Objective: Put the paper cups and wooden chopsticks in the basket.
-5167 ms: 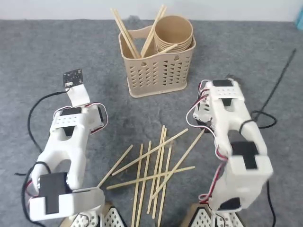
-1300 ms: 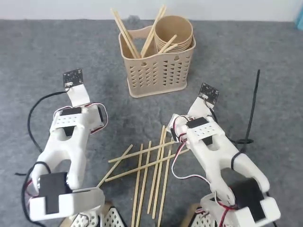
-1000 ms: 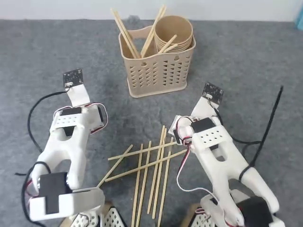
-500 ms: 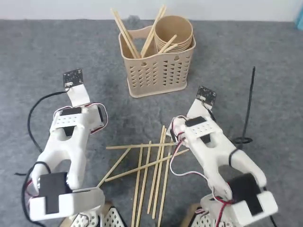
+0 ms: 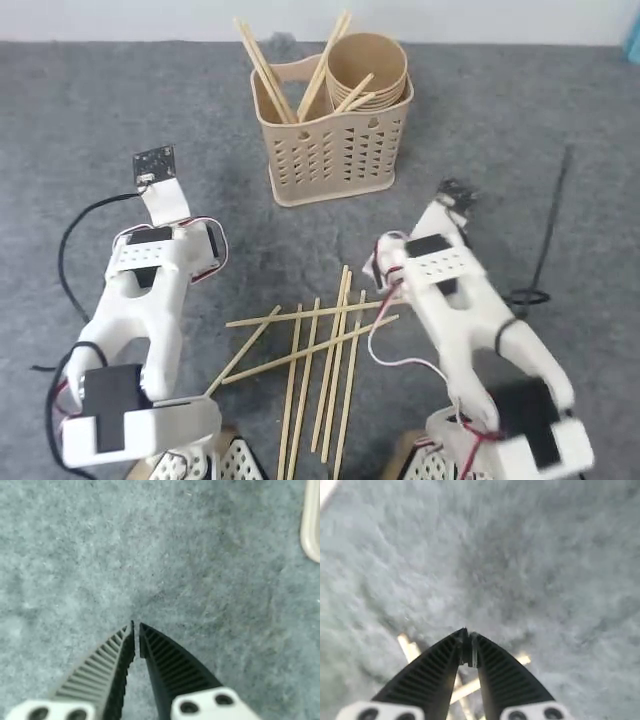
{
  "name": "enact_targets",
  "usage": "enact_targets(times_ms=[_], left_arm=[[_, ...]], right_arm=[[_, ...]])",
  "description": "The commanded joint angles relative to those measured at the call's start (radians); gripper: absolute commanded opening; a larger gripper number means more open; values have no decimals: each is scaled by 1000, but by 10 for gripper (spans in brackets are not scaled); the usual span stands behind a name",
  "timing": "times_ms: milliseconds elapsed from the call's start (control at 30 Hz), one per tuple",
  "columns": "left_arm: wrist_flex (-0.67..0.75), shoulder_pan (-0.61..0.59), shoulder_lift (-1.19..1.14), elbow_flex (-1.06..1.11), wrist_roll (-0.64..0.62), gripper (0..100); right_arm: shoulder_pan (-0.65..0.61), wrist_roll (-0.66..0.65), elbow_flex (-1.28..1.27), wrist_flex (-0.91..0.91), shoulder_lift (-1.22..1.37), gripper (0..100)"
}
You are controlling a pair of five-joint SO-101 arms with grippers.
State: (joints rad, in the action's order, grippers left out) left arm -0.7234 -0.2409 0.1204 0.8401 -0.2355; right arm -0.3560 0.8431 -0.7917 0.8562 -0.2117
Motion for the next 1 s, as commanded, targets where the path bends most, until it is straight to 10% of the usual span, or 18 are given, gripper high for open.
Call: enact_targets(times_ms=[0, 267, 500, 967], left_arm=[[0, -5, 5, -42, -5, 13], [0, -5, 5, -42, -5, 13], [0, -6, 5, -42, -9, 13], [0, -6, 5, -42, -8, 13]], right_arm=[[45, -34, 31, 74, -162, 8], [-65, -75, -14, 111, -252, 17], [-294, -71, -127, -111, -119, 236], [-245, -29, -109, -151, -59, 177]])
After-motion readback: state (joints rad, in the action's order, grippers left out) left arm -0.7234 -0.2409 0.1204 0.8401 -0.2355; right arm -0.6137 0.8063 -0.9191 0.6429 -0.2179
